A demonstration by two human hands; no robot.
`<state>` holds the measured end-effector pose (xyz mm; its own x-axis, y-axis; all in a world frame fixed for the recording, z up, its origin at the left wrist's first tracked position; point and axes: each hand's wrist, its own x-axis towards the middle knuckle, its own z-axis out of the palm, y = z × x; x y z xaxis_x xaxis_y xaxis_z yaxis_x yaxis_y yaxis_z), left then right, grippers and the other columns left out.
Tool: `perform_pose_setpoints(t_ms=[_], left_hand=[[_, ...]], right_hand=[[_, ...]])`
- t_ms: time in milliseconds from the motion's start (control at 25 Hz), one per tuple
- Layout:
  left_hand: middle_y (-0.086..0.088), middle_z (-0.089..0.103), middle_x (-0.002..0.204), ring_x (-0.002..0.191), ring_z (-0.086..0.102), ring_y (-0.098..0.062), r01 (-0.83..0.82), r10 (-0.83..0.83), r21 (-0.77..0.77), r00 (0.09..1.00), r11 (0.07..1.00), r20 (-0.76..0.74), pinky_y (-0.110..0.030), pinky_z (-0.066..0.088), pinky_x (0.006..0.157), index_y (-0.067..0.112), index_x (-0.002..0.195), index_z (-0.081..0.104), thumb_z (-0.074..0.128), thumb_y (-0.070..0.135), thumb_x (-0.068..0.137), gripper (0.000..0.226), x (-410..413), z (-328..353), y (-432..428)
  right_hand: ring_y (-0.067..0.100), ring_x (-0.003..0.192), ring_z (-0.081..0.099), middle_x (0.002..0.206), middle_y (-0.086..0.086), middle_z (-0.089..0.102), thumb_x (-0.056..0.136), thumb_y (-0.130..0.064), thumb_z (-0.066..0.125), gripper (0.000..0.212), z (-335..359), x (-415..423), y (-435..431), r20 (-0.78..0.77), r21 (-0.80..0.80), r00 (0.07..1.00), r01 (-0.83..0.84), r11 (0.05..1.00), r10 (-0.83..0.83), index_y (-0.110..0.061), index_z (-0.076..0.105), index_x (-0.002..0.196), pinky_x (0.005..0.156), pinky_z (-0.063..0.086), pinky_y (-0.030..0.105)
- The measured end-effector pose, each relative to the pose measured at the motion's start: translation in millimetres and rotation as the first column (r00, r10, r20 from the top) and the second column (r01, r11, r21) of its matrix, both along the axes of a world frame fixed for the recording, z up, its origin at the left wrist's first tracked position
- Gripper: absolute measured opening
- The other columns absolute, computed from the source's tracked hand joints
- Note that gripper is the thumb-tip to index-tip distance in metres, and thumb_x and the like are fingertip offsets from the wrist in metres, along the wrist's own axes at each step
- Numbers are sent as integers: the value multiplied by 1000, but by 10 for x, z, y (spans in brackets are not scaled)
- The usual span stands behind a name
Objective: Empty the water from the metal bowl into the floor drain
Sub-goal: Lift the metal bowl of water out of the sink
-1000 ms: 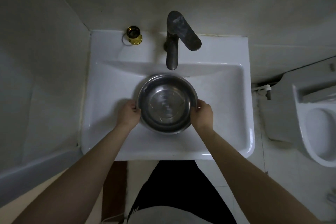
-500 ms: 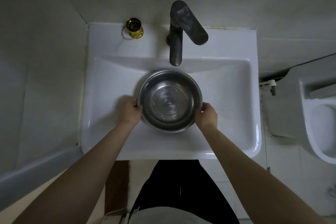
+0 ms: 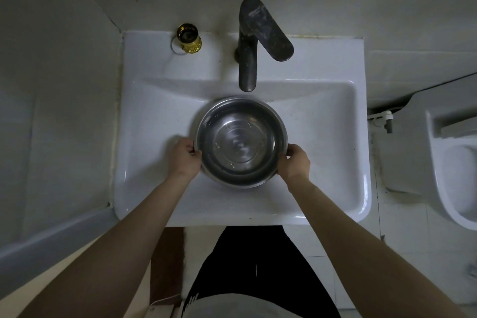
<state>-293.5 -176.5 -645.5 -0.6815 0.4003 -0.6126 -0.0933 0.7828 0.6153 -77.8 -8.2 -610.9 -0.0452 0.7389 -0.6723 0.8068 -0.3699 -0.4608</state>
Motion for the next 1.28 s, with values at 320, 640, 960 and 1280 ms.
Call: perform_pose_setpoints(t_ms=[320, 640, 960, 1280], left_hand=[[-24, 72, 90, 84, 72, -41, -52, 51, 25, 998, 998, 25, -59, 59, 78, 0, 92, 67, 57, 1, 84, 13, 29, 139, -10], [-16, 69, 84, 83, 72, -38, -89, 89, 67, 996, 994, 7, -58, 60, 78, 12, 82, 63, 61, 3, 86, 9, 84, 523, -81], [-7, 66, 77, 71, 72, -29, -110, 112, 76, 993, 991, -23, -52, 63, 71, 17, 76, 58, 66, 2, 88, 20, 170, 939, -204], [-19, 67, 92, 83, 72, -37, -158, 158, 112, 987, 981, 8, -53, 63, 69, 7, 87, 59, 67, 1, 86, 9, 310, 1172, -374]], right_hand=[[27, 92, 67, 105, -2, 65, 100, -12, 59, 27, 131, 52, 33, -37, 20, 999, -1, 1000, 2, -16, 64, 125, 93, 60, 49], [31, 98, 70, 107, -2, 66, 98, -12, 59, 29, 333, 52, 29, -87, 41, 995, -43, 998, 46, -16, 64, 126, 95, 60, 51], [32, 95, 72, 114, 5, 73, 98, -21, 62, 27, 563, 108, -38, -119, 73, 987, -102, 992, 111, -15, 65, 124, 92, 61, 52], [31, 91, 73, 106, 5, 73, 97, -17, 61, 24, 747, 246, -157, -118, 84, 980, -150, 985, 159, -14, 66, 121, 89, 62, 53]])
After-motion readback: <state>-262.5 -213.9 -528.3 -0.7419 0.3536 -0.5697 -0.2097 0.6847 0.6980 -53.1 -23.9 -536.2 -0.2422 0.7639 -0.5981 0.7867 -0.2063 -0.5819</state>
